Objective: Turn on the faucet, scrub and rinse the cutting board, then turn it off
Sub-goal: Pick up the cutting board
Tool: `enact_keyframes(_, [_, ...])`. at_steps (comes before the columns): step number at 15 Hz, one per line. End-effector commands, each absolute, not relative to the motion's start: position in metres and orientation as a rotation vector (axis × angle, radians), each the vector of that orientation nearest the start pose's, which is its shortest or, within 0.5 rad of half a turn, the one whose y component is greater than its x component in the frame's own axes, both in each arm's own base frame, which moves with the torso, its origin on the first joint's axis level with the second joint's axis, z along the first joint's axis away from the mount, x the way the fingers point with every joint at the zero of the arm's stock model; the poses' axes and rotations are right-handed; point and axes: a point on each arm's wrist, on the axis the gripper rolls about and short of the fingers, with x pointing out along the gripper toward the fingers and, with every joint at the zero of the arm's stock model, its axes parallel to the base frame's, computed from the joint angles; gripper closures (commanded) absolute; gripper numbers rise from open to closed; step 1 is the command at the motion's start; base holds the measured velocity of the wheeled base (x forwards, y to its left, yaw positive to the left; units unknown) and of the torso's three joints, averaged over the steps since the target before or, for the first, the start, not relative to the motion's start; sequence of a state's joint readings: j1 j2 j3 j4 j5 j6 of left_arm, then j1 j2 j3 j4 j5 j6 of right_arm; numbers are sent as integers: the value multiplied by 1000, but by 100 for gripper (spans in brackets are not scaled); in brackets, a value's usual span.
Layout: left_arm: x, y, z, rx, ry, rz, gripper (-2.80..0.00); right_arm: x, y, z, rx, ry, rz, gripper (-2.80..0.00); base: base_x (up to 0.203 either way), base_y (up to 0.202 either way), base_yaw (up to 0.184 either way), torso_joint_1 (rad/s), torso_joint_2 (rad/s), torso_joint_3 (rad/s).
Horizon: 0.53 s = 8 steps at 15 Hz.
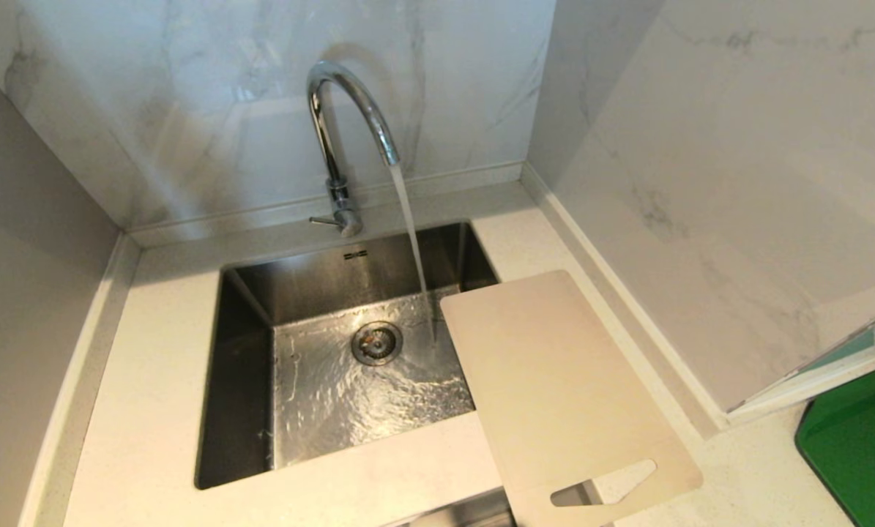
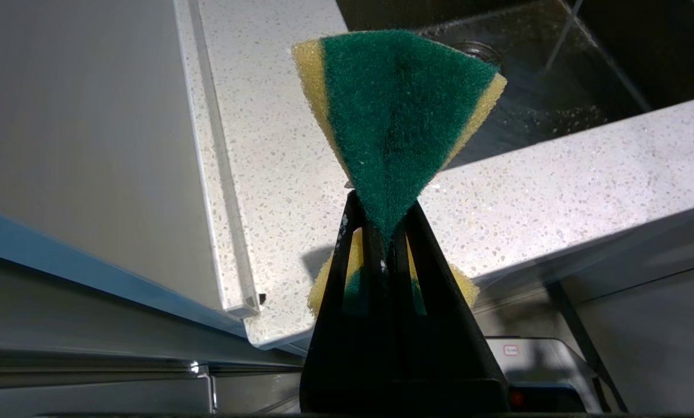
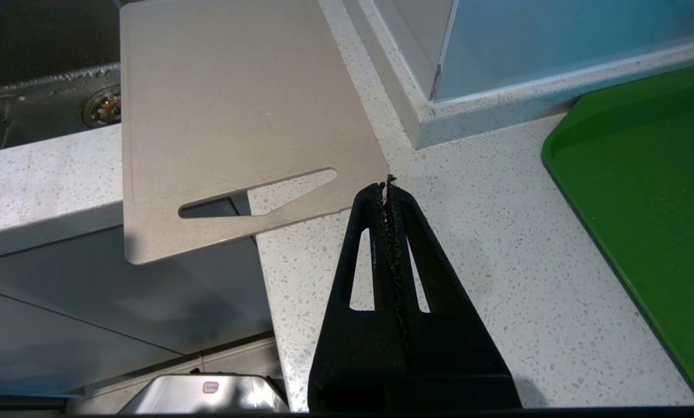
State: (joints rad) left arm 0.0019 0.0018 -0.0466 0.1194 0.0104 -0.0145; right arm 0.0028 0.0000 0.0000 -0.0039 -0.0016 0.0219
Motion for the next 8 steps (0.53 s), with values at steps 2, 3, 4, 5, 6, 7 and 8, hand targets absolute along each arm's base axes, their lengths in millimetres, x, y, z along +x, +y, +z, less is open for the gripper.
enact_keyframes(2, [-27, 0, 76, -12, 72, 14, 0, -23, 0, 76, 18, -2, 3, 0, 0, 0, 0, 0, 0, 0])
enact_keyframes(3, [-27, 0, 76, -12, 72, 14, 0, -23, 0, 76, 11, 5, 3, 0, 0, 0, 0, 0, 0, 0])
enact_keyframes(4, [-27, 0, 76, -12, 72, 14, 0, -23, 0, 77, -6, 12, 3, 0, 0, 0, 0, 0, 0, 0])
enact_keyframes(5, [-27, 0, 76, -12, 72, 14, 0, -24, 0, 84, -8, 3, 6, 0, 0, 0, 0, 0, 0, 0])
enact_keyframes(6, [-27, 0, 76, -12, 72, 14, 0, -24, 0, 97, -6, 4, 7, 0, 0, 0, 0, 0, 0, 0])
enact_keyframes(7, [-27, 0, 76, -12, 72, 13, 0, -22, 0, 113, -5, 16, 11, 0, 0, 0, 0, 0, 0, 0])
enact_keyframes(8, [-27, 0, 76, -12, 72, 14, 0, -19, 0, 132, -5, 17, 28, 0, 0, 0, 0, 0, 0, 0])
